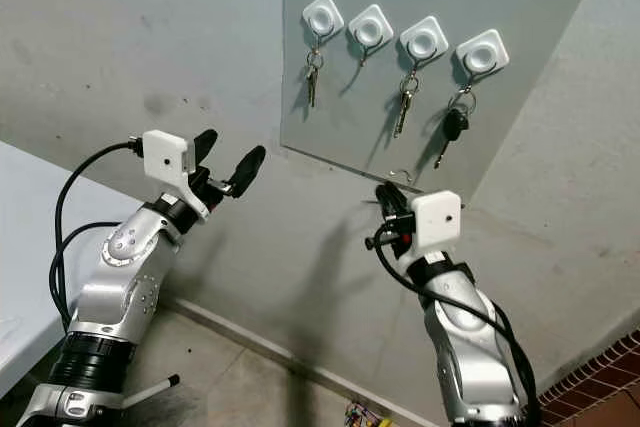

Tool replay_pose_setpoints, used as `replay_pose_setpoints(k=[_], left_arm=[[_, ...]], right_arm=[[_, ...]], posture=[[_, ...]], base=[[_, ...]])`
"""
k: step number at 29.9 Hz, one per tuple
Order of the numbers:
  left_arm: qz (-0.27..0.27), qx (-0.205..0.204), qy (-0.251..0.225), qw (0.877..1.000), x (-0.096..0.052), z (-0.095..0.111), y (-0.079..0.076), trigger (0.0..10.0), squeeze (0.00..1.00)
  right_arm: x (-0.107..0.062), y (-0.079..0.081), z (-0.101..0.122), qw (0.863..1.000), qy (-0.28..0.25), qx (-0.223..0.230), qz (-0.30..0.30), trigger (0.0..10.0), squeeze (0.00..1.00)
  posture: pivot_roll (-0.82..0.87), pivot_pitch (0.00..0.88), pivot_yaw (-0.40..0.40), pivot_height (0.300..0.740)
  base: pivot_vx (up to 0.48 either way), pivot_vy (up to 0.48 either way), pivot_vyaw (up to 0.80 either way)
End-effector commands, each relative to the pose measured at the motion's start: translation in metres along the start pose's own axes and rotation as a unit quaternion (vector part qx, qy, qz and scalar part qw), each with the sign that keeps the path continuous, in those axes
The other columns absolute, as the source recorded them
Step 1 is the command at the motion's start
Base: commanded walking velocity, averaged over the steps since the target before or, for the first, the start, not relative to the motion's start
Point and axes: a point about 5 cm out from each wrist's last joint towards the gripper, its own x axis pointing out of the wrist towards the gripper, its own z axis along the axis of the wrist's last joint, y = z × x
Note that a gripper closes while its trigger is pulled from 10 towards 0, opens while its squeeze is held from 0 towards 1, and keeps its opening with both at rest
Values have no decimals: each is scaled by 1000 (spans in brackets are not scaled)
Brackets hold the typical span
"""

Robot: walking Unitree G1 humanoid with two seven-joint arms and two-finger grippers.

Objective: Hang keys on a hook

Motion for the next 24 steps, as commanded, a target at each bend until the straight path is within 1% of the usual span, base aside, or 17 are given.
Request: replay_pose_setpoints(k=[1,2,5,6,7,9,11,12,14,20,24], left_arm=[[-28,10,-20,999,7,14,-9,10000,0],[-34,9,-24,999,8,17,-12,10000,0],[-42,8,-28,999,8,19,-15,10000,0],[-51,7,-32,998,9,23,-20,10000,0],[-51,7,-32,998,9,23,-20,10000,0],[-66,5,-40,997,12,30,-27,10000,0],[-77,6,-46,996,14,34,-32,10000,0],[-77,6,-46,996,14,34,-32,10000,0],[-88,4,-53,995,16,39,-37,10000,0],[-99,3,-57,993,19,44,-41,10000,0],[-102,2,-58,993,20,47,-44,10000,0]], right_arm=[[8,4,21,999,-39,3,28,10000,0],[11,6,25,998,-45,3,41,10000,0],[14,9,29,997,-52,5,55,10000,0],[18,11,34,996,-60,6,65,10000,0],[18,11,34,996,-60,6,65,10000,0],[26,13,41,995,-72,4,71,10000,0],[32,14,47,994,-84,8,76,10000,0],[32,14,47,994,-84,8,76,10000,0],[39,16,55,992,-99,11,83,10000,0],[49,14,65,990,-118,7,76,10000,0],[53,12,69,990,-124,3,73,10000,0]], posture=[[-10,0,-54,711],[-9,0,-53,711],[-9,0,-53,711],[-7,0,-52,711],[-7,0,-52,711],[-7,0,-51,711],[-6,0,-49,711],[-6,0,-49,711],[-7,0,-45,711],[-7,0,-45,711],[-8,0,-39,711]], base=[[0,0,0],[0,0,0],[0,0,0],[0,0,0],[0,0,0],[0,0,0],[0,0,0],[0,0,0],[0,0,0],[0,0,0],[0,0,0]])
